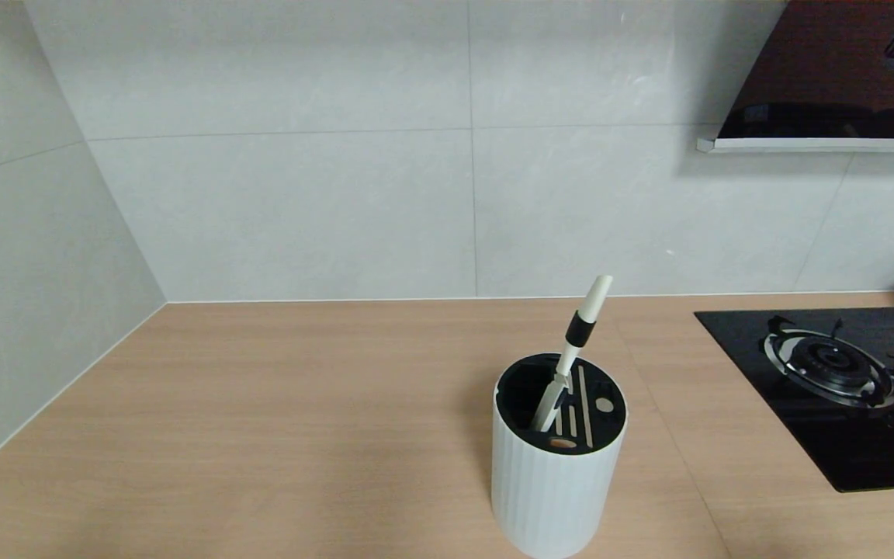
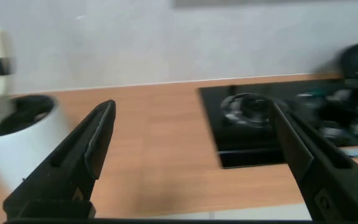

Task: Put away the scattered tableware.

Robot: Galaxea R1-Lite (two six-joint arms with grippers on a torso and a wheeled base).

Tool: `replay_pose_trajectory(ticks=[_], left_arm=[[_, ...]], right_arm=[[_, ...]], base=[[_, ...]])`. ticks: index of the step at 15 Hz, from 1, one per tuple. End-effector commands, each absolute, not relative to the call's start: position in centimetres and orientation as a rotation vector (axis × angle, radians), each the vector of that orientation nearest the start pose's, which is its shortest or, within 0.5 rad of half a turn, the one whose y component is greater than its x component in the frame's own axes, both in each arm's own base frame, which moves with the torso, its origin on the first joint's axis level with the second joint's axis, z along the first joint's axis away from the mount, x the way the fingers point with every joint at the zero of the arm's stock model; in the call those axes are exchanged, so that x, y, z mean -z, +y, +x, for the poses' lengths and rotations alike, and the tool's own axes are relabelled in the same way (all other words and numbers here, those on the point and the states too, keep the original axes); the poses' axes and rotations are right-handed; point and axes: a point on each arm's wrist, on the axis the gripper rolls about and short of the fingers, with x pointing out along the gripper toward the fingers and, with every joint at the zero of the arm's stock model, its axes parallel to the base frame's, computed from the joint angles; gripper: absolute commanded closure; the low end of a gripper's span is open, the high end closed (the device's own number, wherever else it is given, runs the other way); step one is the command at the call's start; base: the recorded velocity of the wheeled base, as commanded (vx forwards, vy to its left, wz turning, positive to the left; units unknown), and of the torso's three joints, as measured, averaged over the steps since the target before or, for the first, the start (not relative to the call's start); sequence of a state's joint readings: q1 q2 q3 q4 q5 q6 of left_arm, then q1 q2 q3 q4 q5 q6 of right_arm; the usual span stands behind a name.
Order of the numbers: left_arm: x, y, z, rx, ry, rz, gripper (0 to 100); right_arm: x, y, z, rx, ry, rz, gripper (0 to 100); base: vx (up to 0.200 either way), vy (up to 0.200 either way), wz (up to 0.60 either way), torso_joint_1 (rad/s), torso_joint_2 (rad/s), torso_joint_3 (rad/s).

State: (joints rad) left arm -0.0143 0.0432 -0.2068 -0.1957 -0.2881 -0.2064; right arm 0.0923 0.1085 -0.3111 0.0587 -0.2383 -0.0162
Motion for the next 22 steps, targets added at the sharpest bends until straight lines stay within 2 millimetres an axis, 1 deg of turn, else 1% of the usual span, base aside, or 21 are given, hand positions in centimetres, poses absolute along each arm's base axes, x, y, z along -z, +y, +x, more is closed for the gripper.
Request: replay_pose_trajectory(ticks=[1,4,5,6,7,8,9,10,11,12,13,14,15,16,17,22], left_arm=[[-14.3,-0.7,-4.8,0.338,-0.331,-0.148,0],[-14.5,-0.8,-4.7,0.420,-0.251,-0.156,0],[-13.6,-0.8,-4.6,0.414,-0.238,-0.146,0],[-12.4,-0.8,-4.0,0.394,-0.216,-0.088,0],[-11.1,-0.7,-3.3,0.332,-0.201,-0.010,0],[-9.7,-0.5,-2.6,0.217,-0.190,0.043,0],[-9.4,-0.3,-2.5,0.146,-0.182,0.069,0],[-8.2,0.1,-2.3,-0.038,-0.058,0.094,0],[-7.9,0.2,-2.3,-0.085,-0.027,0.074,0],[-7.9,0.2,-2.3,-0.085,-0.027,0.074,0],[-7.6,0.1,-2.3,-0.037,0.001,0.038,0],[-7.6,0.1,-2.3,-0.035,0.001,0.038,0],[-7.6,0.1,-2.3,-0.035,0.001,0.044,0],[-7.6,0.1,-2.3,-0.037,0.000,0.026,0],[-7.6,0.1,-2.3,-0.037,-0.002,-0.008,0],[-7.6,0.1,-2.3,-0.038,-0.002,-0.012,0]], right_arm=[[-14.0,-0.4,-5.1,0.187,-0.189,-0.005,0],[-12.0,-0.4,-4.1,0.202,-0.136,-0.021,0],[-11.0,-0.5,-3.5,0.222,-0.116,-0.028,0],[-9.8,-0.6,-2.9,0.249,-0.107,-0.033,0],[-8.7,-0.6,-2.4,0.256,-0.103,-0.053,0],[-8.4,-0.6,-2.4,0.254,-0.077,-0.053,0],[-8.4,-0.6,-2.4,0.254,-0.073,-0.054,0],[-8.2,-0.6,-2.4,0.250,-0.052,-0.055,0],[-8.2,-0.6,-2.4,0.249,-0.050,-0.054,0],[-8.2,-0.6,-2.4,0.249,-0.050,-0.054,0],[-8.2,-0.5,-2.4,0.239,-0.048,-0.054,0],[-8.1,-0.5,-2.3,0.207,-0.049,-0.039,0],[-7.9,-0.2,-2.3,0.086,-0.033,0.021,0],[-7.4,-0.1,-2.3,0.031,0.023,0.012,0],[-7.5,-0.1,-2.3,0.034,0.009,0.000,0],[-7.6,-0.1,-2.3,0.031,-0.002,-0.002,0]], base=[[0.000,0.000,0.00,0.000,0.00,0.000],[0.000,0.000,0.00,0.000,0.00,0.000],[0.000,0.000,0.00,0.000,0.00,0.000],[0.000,0.000,0.00,0.000,0.00,0.000],[0.000,0.000,0.00,0.000,0.00,0.000],[0.000,0.000,0.00,0.000,0.00,0.000],[0.000,0.000,0.00,0.000,0.00,0.000],[0.000,0.000,0.00,0.000,0.00,0.000],[0.000,0.000,0.00,0.000,0.00,0.000],[0.000,0.000,0.00,0.000,0.00,0.000],[0.000,0.000,0.00,0.000,0.00,0.000],[0.000,0.000,0.00,0.000,0.00,0.000],[0.000,0.000,0.00,0.000,0.00,0.000],[0.000,0.000,0.00,0.000,0.00,0.000],[0.000,0.000,0.00,0.000,0.00,0.000],[0.000,0.000,0.00,0.000,0.00,0.000]])
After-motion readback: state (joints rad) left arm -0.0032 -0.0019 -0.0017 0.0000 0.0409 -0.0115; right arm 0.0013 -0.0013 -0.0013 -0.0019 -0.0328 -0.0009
